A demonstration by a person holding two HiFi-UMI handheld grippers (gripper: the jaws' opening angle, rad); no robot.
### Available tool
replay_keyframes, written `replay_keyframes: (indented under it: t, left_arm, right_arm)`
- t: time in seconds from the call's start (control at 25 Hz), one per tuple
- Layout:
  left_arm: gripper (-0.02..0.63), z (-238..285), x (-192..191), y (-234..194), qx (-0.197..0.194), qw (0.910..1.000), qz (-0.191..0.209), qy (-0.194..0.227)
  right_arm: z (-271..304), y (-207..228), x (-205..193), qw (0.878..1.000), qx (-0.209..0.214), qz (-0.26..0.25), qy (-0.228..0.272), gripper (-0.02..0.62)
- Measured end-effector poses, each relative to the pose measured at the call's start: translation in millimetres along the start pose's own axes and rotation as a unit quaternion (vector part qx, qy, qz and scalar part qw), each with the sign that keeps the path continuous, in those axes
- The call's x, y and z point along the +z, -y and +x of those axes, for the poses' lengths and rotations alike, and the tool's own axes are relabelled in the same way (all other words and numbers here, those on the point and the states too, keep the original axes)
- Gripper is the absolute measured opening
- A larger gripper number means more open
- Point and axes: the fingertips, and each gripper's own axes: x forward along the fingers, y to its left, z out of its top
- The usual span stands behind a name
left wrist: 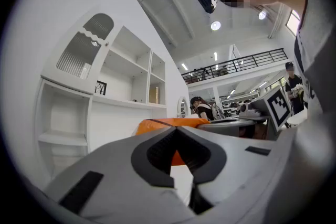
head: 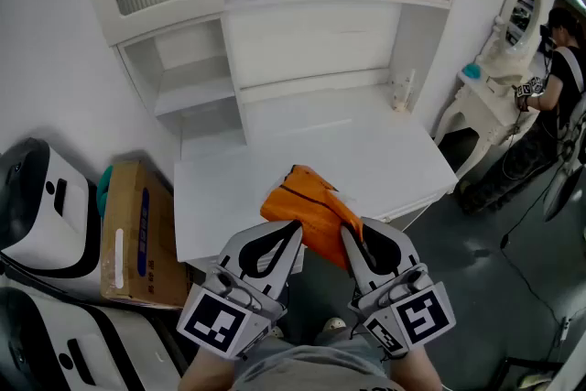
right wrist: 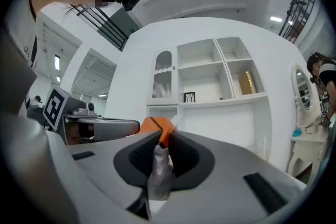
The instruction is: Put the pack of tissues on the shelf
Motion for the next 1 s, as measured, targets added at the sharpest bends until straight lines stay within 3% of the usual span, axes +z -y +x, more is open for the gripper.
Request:
replay_keyframes:
  t: [0.24, 0.44, 0.76, 1.0]
  left_arm:
    - [0.031, -11, 8, -9, -0.016, 0.9993, 0.013, 0.031]
    - [0.031, -24, 0, -15, -0.037, 0.9993, 0.0, 0.009]
    - [0.031, -46, -6, -37, -0.06, 0.998, -0.001, 0.018]
    - [0.031, -56, -8, -46, -0.083, 0.9963, -0.01, 0.022]
  right_arm:
    - [3, -15, 2, 1.0, -0.016, -0.007, 0.0, 0.051]
    - [8, -30, 1, 0.999, -0.034, -0.014, -0.005, 0.051]
    - [18, -54, -7, 0.998, -0.061, 0.006, -0.01, 0.055]
    - [21, -68, -10, 0.994, -0.094, -0.046, -0.042, 0.044]
